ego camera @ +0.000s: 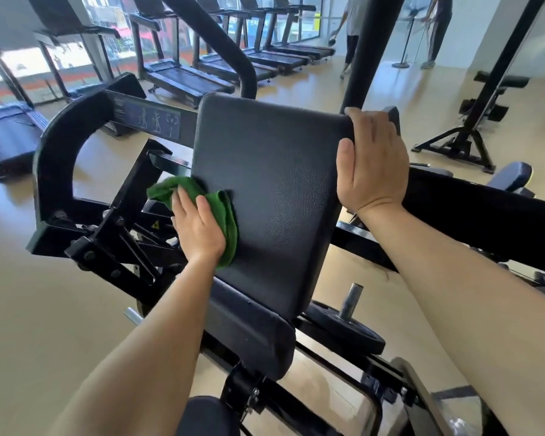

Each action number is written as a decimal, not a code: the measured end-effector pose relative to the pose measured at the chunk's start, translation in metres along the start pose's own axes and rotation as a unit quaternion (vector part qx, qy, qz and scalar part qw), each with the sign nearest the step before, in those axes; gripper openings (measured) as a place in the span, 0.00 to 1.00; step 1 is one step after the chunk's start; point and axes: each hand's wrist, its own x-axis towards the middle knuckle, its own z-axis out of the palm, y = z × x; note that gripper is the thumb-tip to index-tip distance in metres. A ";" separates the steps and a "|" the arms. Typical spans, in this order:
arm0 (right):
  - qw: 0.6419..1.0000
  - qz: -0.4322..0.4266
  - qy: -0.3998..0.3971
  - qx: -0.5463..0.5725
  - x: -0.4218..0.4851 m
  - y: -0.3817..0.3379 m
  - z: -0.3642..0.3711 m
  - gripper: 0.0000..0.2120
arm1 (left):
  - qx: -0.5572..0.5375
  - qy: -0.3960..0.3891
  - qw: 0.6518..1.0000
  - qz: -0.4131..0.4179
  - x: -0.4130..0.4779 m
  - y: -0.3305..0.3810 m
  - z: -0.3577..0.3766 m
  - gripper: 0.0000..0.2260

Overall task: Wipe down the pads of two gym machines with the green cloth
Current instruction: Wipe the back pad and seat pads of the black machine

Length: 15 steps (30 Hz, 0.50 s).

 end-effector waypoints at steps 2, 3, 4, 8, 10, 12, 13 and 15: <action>1.000 0.001 0.000 0.003 0.000 0.000 0.000 0.24 | -0.027 0.010 0.998 -0.050 -0.013 0.000 0.003 0.26; 1.000 0.001 0.001 0.005 0.000 0.000 0.000 0.24 | -0.030 0.012 0.998 -0.058 -0.024 0.001 0.004 0.26; 1.000 0.002 0.001 0.006 0.000 -0.001 0.000 0.24 | -0.034 0.010 0.997 -0.066 -0.035 0.002 0.007 0.27; 1.000 0.007 -0.006 0.003 -0.001 -0.001 0.000 0.25 | -0.030 -0.017 0.998 -0.050 -0.112 0.020 0.015 0.31; 1.000 0.008 -0.007 0.003 -0.001 -0.001 0.000 0.25 | 0.006 -0.038 0.999 0.026 -0.161 0.028 0.022 0.30; 1.000 0.008 -0.010 0.003 -0.001 -0.001 -0.001 0.25 | 0.003 -0.088 0.996 0.028 -0.186 0.031 0.023 0.31; 1.000 0.010 -0.011 0.000 -0.001 -0.001 -0.001 0.25 | 0.013 -0.094 0.995 0.038 -0.184 0.027 0.023 0.29; 1.000 0.013 -0.011 -0.002 -0.002 0.000 -0.001 0.25 | 0.011 -0.060 0.998 0.008 -0.161 0.013 0.022 0.28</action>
